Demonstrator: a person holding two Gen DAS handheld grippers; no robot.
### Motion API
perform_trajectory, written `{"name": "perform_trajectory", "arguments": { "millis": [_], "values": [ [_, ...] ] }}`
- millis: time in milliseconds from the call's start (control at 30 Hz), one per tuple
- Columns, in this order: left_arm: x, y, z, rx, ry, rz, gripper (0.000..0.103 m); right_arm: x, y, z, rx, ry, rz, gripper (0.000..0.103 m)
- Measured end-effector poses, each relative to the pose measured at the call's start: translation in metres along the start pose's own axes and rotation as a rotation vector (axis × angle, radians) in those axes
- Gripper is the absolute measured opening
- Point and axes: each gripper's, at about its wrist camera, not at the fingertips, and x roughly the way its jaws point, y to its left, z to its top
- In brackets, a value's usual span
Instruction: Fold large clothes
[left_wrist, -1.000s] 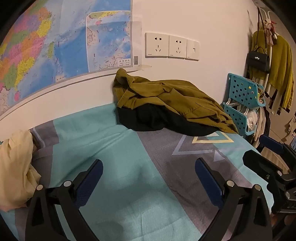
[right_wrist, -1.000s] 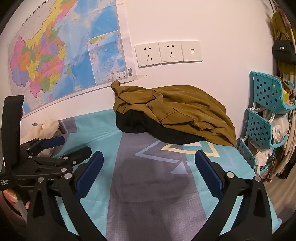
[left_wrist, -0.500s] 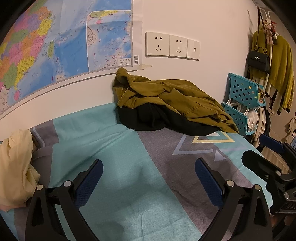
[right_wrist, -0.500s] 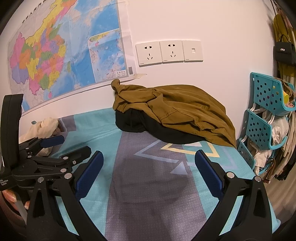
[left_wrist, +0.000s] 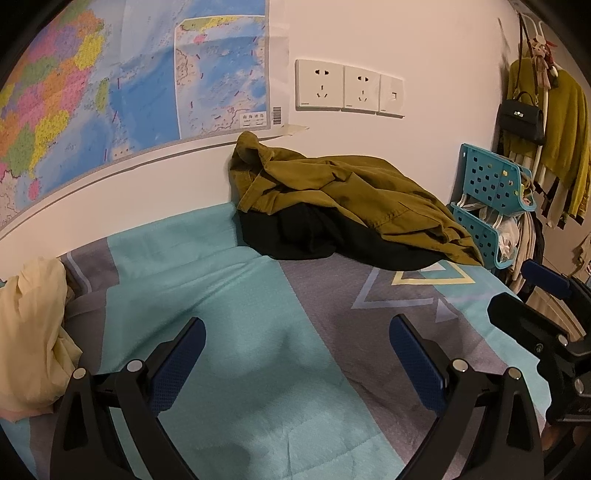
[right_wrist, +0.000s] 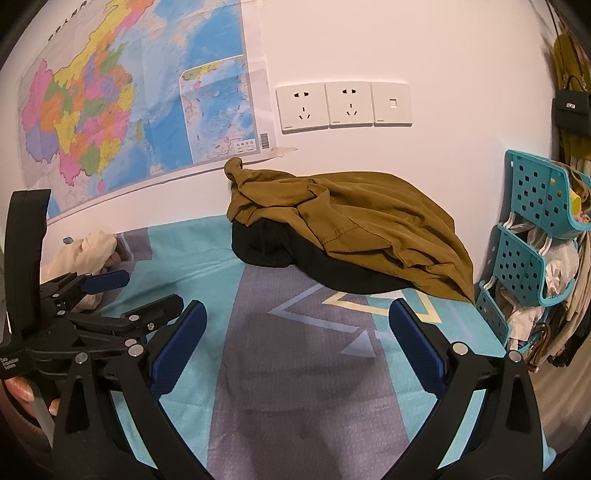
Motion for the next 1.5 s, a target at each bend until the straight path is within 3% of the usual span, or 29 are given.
{"name": "perform_trajectory", "arguments": {
  "millis": [700, 1033, 1200, 1333, 1500],
  "values": [
    [0.024, 0.006, 0.029, -0.013, -0.001, 0.006, 0.096, 0.024, -0.007, 0.033, -0.045, -0.026, 0.018, 0.097],
    [0.037, 0.011, 0.034, -0.018, 0.022, 0.025, 0.096, 0.037, -0.011, 0.043, -0.088, 0.001, 0.007, 0.097],
    [0.054, 0.021, 0.037, -0.033, 0.040, 0.047, 0.096, 0.074, -0.012, 0.060, -0.155, 0.034, 0.001, 0.097],
    [0.064, 0.032, 0.043, -0.063, 0.045, 0.061, 0.096, 0.129, -0.024, 0.077, -0.144, 0.119, 0.018, 0.072],
    [0.072, 0.041, 0.052, -0.075, 0.034, 0.076, 0.096, 0.189, -0.031, 0.096, -0.157, 0.172, -0.007, 0.072]
  ]
}}
